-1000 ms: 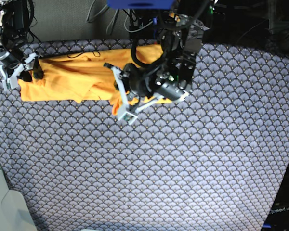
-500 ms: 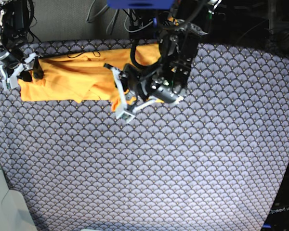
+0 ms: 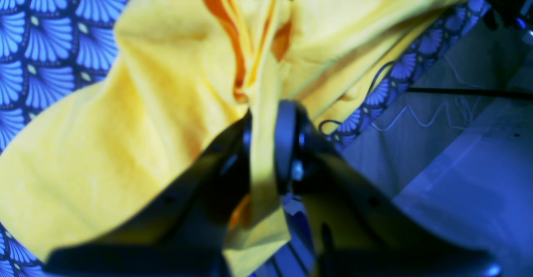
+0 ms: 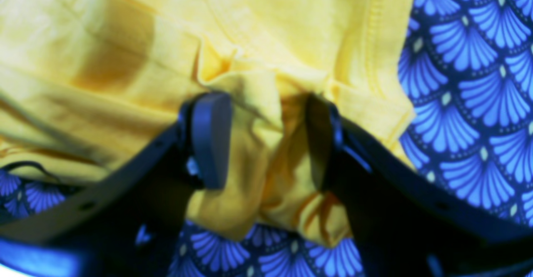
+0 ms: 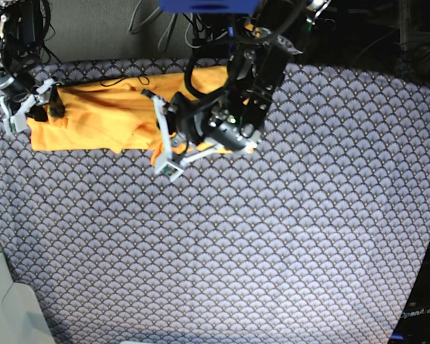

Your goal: Fold the T-shirt properly

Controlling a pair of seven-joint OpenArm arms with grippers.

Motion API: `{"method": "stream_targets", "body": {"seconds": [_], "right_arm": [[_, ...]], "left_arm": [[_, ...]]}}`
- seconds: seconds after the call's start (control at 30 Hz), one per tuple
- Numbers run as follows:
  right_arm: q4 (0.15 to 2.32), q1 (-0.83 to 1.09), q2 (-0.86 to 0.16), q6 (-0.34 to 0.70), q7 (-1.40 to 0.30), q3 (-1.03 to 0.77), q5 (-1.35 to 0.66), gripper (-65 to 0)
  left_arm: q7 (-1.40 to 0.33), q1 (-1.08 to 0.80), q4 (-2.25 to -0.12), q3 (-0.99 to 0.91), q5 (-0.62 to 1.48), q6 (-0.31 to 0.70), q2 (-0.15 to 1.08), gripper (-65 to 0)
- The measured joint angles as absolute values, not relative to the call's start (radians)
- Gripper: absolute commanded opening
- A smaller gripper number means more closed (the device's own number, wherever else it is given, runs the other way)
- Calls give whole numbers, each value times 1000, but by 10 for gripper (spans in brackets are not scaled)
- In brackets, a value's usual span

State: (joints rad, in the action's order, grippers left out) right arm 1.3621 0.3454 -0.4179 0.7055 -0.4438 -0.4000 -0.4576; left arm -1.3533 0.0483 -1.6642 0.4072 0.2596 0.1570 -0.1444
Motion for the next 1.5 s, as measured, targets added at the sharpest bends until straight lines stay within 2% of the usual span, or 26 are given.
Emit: {"method": "stream_targets", "body": {"seconds": [0.07, 0.27, 0.37, 0.53, 0.7, 0.8, 0.97, 1.17, 1.33, 1.43, 1.5], "right_arm": [[1362, 346, -418, 706, -443, -400, -458, -336], [1362, 347, -418, 706, -442, -400, -458, -336], [1362, 347, -418, 705, -442, -400, -458, -336], [1362, 347, -418, 705, -443, -400, -458, -336], [1364, 347, -418, 705, -443, -400, -458, -336], [1365, 347, -428, 706, -445, -400, -458, -336], [1396, 342, -450, 707, -541, -404, -467, -334], [1548, 358, -445, 705, -675, -509, -429, -332], [1619, 344, -440, 703, -743, -569, -446, -330], [1615, 344, -440, 703, -764, -596, -438, -287], [1603, 329, -439, 702, -771, -596, -434, -227]], "left_arm": [[-1354, 48, -1664, 407, 260, 157, -144, -634], [-1333, 38, -1696, 407, 300, 165, -144, -375], [-1229, 14, -1759, 406, 393, 164, -145, -327], [-1182, 15, -1781, 396, 495, 157, -132, -329], [-1172, -15, -1810, 253, 503, 155, -76, -336], [-1201, -51, -1753, 208, 496, 147, -8, -419], [-1187, -67, -1739, 191, 501, 154, 35, -650], [-1175, -66, -1577, 191, 494, 153, 33, -650], [-1142, -49, -1536, 192, 506, 154, 33, -650], [-1140, -50, -1536, 192, 507, 154, 38, -650], [-1140, -49, -1536, 192, 506, 154, 38, -650]]}}
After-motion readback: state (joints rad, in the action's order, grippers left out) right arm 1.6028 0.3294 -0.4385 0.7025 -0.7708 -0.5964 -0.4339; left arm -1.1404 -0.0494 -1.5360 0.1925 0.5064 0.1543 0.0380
